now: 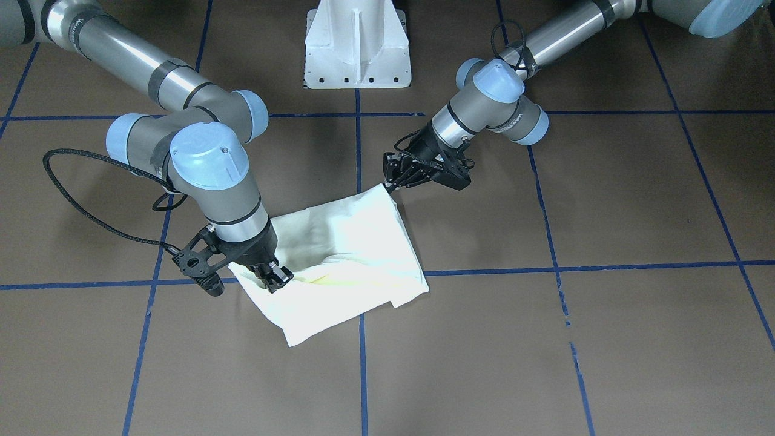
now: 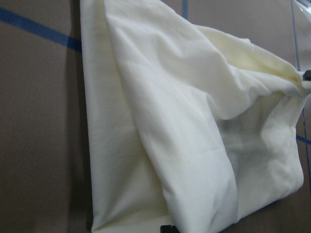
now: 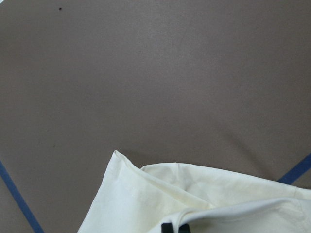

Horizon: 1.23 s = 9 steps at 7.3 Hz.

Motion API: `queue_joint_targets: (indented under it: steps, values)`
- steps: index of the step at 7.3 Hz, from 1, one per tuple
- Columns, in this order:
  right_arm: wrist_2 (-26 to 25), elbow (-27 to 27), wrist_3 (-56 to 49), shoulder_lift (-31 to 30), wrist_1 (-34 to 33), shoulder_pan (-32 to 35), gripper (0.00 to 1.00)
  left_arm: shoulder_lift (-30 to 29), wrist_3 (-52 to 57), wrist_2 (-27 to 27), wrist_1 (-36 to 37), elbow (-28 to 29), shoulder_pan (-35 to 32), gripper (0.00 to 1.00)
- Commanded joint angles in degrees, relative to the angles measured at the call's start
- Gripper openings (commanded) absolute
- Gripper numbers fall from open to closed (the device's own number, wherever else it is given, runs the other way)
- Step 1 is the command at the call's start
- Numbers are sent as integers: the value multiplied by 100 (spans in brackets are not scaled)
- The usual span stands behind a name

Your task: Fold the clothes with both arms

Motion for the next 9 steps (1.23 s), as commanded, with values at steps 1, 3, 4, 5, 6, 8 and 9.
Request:
queue_joint_targets:
  steps: [1, 3, 4, 5, 6, 8, 9]
  values:
    - [3, 0, 0, 3, 0, 3, 0, 103, -68, -591, -15, -157, 68, 0]
    - [-6, 0, -9, -6, 0, 3, 0, 279, -831, -815, 80, -509, 50, 0]
    - [-6, 0, -17, -14, 0, 12, 0, 358, -903, -492, 177, -458, -72, 14]
    - [-6, -9, -17, -6, 0, 12, 0, 298, -895, 68, 700, -396, -160, 28]
    - [-6, -9, -17, -6, 0, 12, 0, 254, -852, 178, 949, -361, -343, 33]
    - [-6, -9, -26, -6, 0, 12, 0, -16, -860, 197, 960, 111, -538, 36]
    - [-6, -9, -26, -6, 0, 3, 0, -228, -877, 197, 951, 358, -591, 36]
